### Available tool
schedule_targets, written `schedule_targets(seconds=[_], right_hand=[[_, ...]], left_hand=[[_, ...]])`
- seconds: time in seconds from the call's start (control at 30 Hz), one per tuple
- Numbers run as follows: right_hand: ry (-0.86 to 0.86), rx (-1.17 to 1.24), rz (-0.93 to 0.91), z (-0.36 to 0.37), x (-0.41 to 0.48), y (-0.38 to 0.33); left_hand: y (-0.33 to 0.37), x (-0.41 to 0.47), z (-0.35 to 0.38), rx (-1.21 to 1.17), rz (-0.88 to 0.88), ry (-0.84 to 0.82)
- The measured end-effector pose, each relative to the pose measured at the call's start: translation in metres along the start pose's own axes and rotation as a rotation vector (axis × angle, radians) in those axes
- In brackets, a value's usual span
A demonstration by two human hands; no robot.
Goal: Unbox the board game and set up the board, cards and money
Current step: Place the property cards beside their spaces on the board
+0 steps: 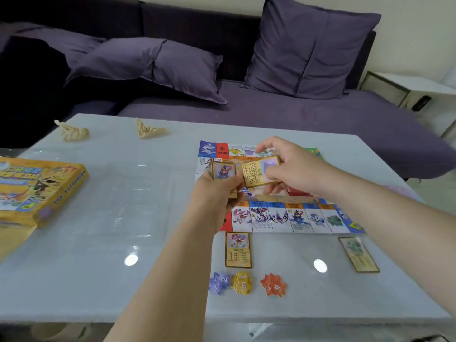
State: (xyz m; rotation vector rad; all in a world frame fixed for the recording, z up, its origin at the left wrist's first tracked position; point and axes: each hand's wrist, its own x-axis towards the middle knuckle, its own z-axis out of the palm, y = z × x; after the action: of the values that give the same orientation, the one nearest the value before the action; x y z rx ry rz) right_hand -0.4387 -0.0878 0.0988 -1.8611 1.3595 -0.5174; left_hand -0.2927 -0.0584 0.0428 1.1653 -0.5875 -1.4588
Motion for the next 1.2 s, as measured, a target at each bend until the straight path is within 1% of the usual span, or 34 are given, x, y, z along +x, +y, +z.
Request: schedule_targets(seconds=[0.07,0.13,0.2,0.23,0.3,0.37,0.4,0.47,0.57,0.63,0.8,1.07,1.13,1.2], right_hand=[[-0.004,-0.083,-0.006,-0.001,0.020,-0.002],[0.053,-0.185,-0.009,-0.008,0.044,-0.001],[0.141,-0.194,0.018,-0.017,0.072,0.008],[0.196,-0.142,0.053,-0.022,0.087,0.015],[0.296,0.048,0.141,-0.028,0.120,0.029],[0.345,0.199,0.212,-0.032,0.153,0.042],[0.355,0.215,0.225,-0.032,0.168,0.047],[0.371,0.150,0.224,-0.030,0.192,0.053],[0.420,-0.059,0.202,-0.025,0.221,0.063],[0.415,-0.162,0.204,-0.022,0.239,0.071],[0.381,-0.258,0.237,-0.015,0.264,0.084],[0.314,-0.475,0.255,-0.008,0.270,0.102],[0.337,-0.519,0.236,-0.009,0.267,0.102],[0.372,-0.557,0.179,-0.011,0.265,0.101]], left_hand=[[0.009,0.017,0.000,0.011,0.003,-0.008],[0.022,0.039,0.001,-0.002,-0.003,-0.021],[0.034,0.062,0.002,-0.035,-0.010,-0.020],[0.040,0.071,0.003,-0.055,-0.018,-0.013],[0.050,0.091,0.003,-0.093,-0.041,0.004],[0.055,0.111,0.002,-0.111,-0.063,0.030],[0.056,0.122,0.002,-0.107,-0.071,0.046],[0.057,0.141,0.000,-0.100,-0.085,0.067],[0.058,0.167,-0.003,-0.106,-0.086,0.081],[0.061,0.179,-0.005,-0.100,-0.075,0.089],[0.065,0.197,-0.010,-0.089,-0.060,0.105],[0.056,0.205,-0.005,-0.053,-0.071,0.090],[0.056,0.205,-0.003,-0.051,-0.066,0.087],[0.056,0.204,-0.002,-0.043,-0.068,0.080]])
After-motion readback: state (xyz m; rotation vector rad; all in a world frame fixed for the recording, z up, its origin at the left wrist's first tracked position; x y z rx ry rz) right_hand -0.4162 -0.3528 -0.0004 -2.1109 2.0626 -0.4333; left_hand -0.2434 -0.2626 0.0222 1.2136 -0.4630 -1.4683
